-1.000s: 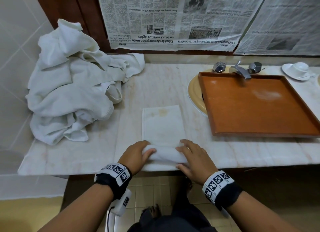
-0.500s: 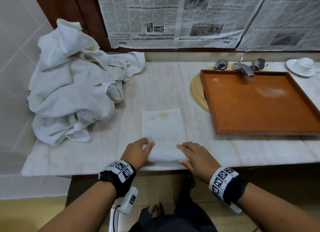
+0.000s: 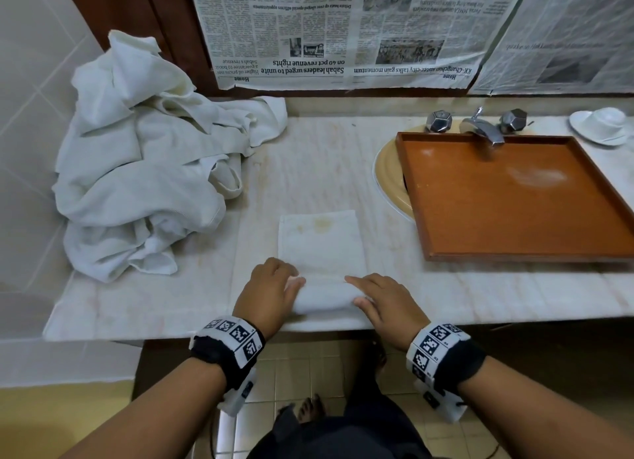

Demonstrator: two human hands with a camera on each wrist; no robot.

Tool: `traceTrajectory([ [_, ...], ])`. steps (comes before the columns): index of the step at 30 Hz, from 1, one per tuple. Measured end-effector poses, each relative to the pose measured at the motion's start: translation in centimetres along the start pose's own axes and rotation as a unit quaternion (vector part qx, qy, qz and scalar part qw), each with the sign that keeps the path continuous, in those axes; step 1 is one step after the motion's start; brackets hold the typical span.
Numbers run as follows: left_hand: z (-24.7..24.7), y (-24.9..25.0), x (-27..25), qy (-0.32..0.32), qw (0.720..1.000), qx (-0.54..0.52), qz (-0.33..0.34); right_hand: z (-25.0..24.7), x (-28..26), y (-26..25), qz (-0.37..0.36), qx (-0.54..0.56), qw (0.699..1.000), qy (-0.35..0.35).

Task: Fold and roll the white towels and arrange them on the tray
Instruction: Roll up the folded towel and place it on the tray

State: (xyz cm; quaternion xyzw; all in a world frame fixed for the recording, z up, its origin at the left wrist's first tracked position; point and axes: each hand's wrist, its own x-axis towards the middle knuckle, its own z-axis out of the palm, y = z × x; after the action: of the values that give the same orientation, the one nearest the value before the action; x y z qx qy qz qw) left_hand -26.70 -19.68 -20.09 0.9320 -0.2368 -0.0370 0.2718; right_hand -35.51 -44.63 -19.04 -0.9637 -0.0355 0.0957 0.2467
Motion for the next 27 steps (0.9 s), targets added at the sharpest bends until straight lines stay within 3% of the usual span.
traceTrajectory([
  [3,0.2,0.1,-0.5,0.002,0.985,0.086,0.150,0.0,0.0,-0.4,0.014,0.006,1.000,0.007],
  [5,0.5,-0.1,-0.7,0.007,0.974,0.135,0.181,-0.2,0.1,-0.5,0.016,0.006,1.000,0.001],
  [10,0.5,0.0,-0.2,-0.028,0.987,0.128,0.093,-0.4,1.1,-1.7,0.055,0.024,0.998,0.029],
  [13,0.0,0.8,1.0,-0.080,0.996,0.047,0.010,-0.2,1.8,-2.9,0.087,-0.043,0.993,0.070],
  [15,-0.2,1.2,2.0,-0.103,0.994,0.022,-0.013,0.2,1.6,-3.6,0.065,-0.096,0.989,0.093],
  [18,-0.2,1.2,3.0,-0.113,0.992,0.033,-0.045,1.3,0.6,-3.9,-0.015,-0.161,0.983,0.088],
  [23,0.0,1.6,3.0,-0.099,0.988,-0.021,-0.116,1.0,0.6,-4.3,0.019,-0.197,0.980,0.020],
  [25,0.0,2.0,2.0,-0.051,0.995,0.021,-0.080,0.2,1.5,-4.6,0.024,-0.199,0.980,-0.007],
  [27,0.1,2.2,0.7,0.015,0.994,0.106,0.025,-0.6,2.3,-4.7,0.028,-0.184,0.982,-0.029],
])
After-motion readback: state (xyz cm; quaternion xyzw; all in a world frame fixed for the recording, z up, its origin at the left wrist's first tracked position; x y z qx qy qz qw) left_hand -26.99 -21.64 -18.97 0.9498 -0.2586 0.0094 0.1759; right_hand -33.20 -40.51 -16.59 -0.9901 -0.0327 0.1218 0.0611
